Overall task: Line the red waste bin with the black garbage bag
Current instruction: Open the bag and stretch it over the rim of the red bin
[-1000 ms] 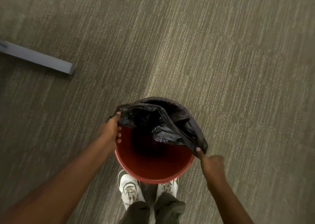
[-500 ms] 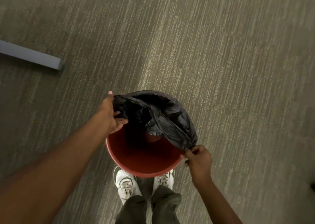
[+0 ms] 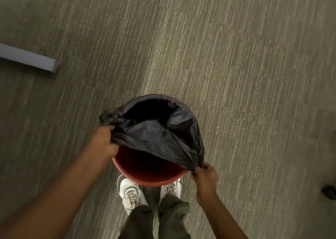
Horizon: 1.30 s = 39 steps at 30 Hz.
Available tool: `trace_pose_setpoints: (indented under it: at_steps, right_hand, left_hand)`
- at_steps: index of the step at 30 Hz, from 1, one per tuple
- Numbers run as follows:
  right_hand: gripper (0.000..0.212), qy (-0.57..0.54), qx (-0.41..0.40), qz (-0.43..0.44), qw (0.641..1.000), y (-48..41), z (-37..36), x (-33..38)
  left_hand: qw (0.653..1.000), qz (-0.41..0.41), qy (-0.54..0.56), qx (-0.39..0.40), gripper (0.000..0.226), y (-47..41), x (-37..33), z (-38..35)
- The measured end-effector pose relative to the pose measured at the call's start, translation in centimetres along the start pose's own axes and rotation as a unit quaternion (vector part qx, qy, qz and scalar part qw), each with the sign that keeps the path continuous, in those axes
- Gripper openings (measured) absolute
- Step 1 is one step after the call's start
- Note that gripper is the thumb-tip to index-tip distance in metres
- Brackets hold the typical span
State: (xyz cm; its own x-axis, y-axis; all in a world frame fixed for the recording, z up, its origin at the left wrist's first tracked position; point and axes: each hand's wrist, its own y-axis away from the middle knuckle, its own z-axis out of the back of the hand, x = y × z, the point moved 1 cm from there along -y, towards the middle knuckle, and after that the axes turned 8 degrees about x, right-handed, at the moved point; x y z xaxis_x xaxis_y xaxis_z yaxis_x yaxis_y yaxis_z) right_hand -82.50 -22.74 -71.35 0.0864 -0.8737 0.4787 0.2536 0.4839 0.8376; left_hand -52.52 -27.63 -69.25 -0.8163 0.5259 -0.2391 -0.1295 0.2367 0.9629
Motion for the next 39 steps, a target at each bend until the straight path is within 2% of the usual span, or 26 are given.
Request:
trace_pose_setpoints:
  at_steps: [1, 3, 6, 8, 11, 15, 19, 22, 24, 26, 29, 33, 36, 39]
  right_hand:
    - [0.009, -0.04, 0.011, -0.03, 0.999, -0.1, 0.3, -0.3]
    - [0.018, -0.138, 0.031, -0.091, 0.986, -0.4, 0.6, -0.8]
    - [0.023, -0.285, 0.063, -0.157, 0.943, -0.8, 0.9, -1.3]
    - [0.022, -0.323, 0.077, -0.185, 0.925, -1.1, 0.7, -1.9]
    - [0.023, -0.322, 0.08, -0.207, 0.92, -1.0, -0.1, -3.1]
    - [0.031, -0.368, 0.094, -0.189, 0.905, -0.4, -1.4, -4.2]
    - [0.037, -0.362, 0.055, -0.159, 0.917, 0.5, -2.3, -4.9]
    - [0.063, -0.325, 0.042, -0.148, 0.933, 1.2, -2.6, -5.4]
    - [0.072, -0.31, 0.07, -0.14, 0.938, 1.8, -2.6, -5.9]
    - [0.065, -0.316, 0.111, -0.129, 0.933, 2.4, -2.7, -6.5]
    - [0.052, -0.334, 0.181, -0.118, 0.917, 2.9, -2.3, -7.2]
    - [0.062, -0.346, 0.256, -0.109, 0.896, 2.7, -1.4, -7.9]
    - [0.072, -0.371, 0.261, -0.139, 0.88, 2.0, -1.0, -8.4]
    - [0.073, -0.352, 0.255, -0.159, 0.886, 1.3, -1.2, -8.7]
  left_hand:
    - [1.0, -0.012, 0.023, 0.017, 0.029, 0.1, 0.5, 1.3]
    - [0.999, -0.026, 0.035, 0.033, 0.028, 0.5, 1.2, 3.8]
    - [0.999, -0.029, 0.025, 0.015, 0.02, 1.1, 2.3, 6.5]
    - [0.999, -0.04, 0.011, -0.011, 0.021, 1.3, 3.2, 7.6]
    - [0.996, -0.068, -0.026, -0.056, 0.02, 1.4, 4.3, 8.6]
    - [0.995, -0.071, 0.004, -0.065, 0.026, 1.9, 6.4, 8.5]
    - [0.994, -0.047, 0.101, 0.004, 0.044, 2.3, 7.3, 8.1]
    - [0.993, -0.026, 0.089, 0.065, 0.042, 2.3, 7.1, 7.8]
    - [0.996, -0.003, 0.06, 0.071, 0.028, 2.2, 7.1, 8.3]
    - [0.998, 0.012, 0.015, 0.065, 0.016, 2.0, 7.5, 9.1]
    - [0.995, 0.014, -0.048, 0.084, 0.027, 1.9, 8.1, 10.3]
    - [0.99, 0.017, -0.094, 0.105, 0.052, 1.5, 8.4, 11.3]
    - [0.99, 0.011, -0.109, 0.093, 0.048, 0.8, 8.3, 11.5]
    - [0.991, 0.016, -0.105, 0.084, 0.046, 0.5, 8.1, 11.1]
